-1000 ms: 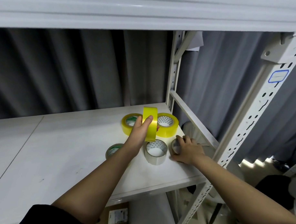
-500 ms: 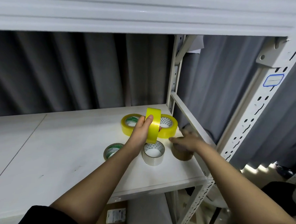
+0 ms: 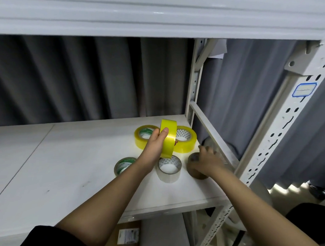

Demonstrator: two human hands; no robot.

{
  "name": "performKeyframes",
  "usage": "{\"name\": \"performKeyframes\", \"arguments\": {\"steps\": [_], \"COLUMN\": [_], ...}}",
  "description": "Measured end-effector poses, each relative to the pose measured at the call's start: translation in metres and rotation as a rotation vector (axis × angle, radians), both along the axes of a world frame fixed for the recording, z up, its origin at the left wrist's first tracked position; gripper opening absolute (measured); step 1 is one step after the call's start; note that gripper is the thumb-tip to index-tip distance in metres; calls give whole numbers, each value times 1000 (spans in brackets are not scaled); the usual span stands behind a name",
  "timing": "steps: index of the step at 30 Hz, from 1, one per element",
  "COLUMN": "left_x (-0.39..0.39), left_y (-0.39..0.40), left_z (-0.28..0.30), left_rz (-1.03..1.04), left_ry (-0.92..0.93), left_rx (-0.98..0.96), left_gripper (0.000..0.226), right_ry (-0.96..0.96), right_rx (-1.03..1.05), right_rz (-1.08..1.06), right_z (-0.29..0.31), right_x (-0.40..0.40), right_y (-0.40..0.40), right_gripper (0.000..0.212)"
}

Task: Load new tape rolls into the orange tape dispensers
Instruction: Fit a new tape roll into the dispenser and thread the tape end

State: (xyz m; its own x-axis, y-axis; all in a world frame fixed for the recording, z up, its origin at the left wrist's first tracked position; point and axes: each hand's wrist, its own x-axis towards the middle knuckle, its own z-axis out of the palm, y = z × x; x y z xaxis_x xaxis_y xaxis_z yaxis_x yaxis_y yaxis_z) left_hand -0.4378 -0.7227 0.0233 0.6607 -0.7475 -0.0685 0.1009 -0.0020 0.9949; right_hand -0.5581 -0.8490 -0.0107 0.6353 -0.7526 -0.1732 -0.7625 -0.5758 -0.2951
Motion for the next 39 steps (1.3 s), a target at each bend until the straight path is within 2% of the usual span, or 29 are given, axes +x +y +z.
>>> {"name": "performKeyframes", "arguments": {"steps": [2,3,5,6,9,12,17,19,22,24,27,29,31,34,39], "left_x": [-2,-3,-3,-4,-1,6,27,42,74,96,133,164,183,217,256], "left_y": [-2,-2,-4,-4,1,15,50,66,97,125,171,204,223,263,308], "left_z": [1,3,2,3,8,11,17,15,4,4,6,2,-2,-5,-13], "left_rz": [8,7,3,12,47,52,1,-11,85,133,160,137,74,51,67], "left_ry": [-1,-12,-50,-66,-86,-135,-247,-323,-510,-621,-985,-1245,-1405,-1505,-1429], "left_rx": [-6,-3,-7,-21,-45,-1,88,155,305,402,642,821,971,1064,1120], "left_gripper": [17,16,13,17,27,24,18,12,37,35,22,27,33,36,36], "right_ry": [-260,-418,-667,-719,-769,-742,-860,-860,-811,-792,-796,-814,-814,-841,-842], "right_rx": [-131,-94,189,339,586,811,1007,994,880,781,767,791,744,745,760], "right_rz": [40,57,76,85,97,174,184,168,128,54,-4,-8,0,5,0], "right_z": [15,28,52,60,67,64,60,55,55,57,55,51,51,49,47], "right_x": [9,15,30,39,57,62,83,95,116,132,159,182,194,222,251], "right_y": [-1,1,10,14,27,35,64,79,106,129,166,199,221,260,302], "right_gripper": [59,51,39,38,40,25,21,25,4,7,10,20,23,19,18]}}
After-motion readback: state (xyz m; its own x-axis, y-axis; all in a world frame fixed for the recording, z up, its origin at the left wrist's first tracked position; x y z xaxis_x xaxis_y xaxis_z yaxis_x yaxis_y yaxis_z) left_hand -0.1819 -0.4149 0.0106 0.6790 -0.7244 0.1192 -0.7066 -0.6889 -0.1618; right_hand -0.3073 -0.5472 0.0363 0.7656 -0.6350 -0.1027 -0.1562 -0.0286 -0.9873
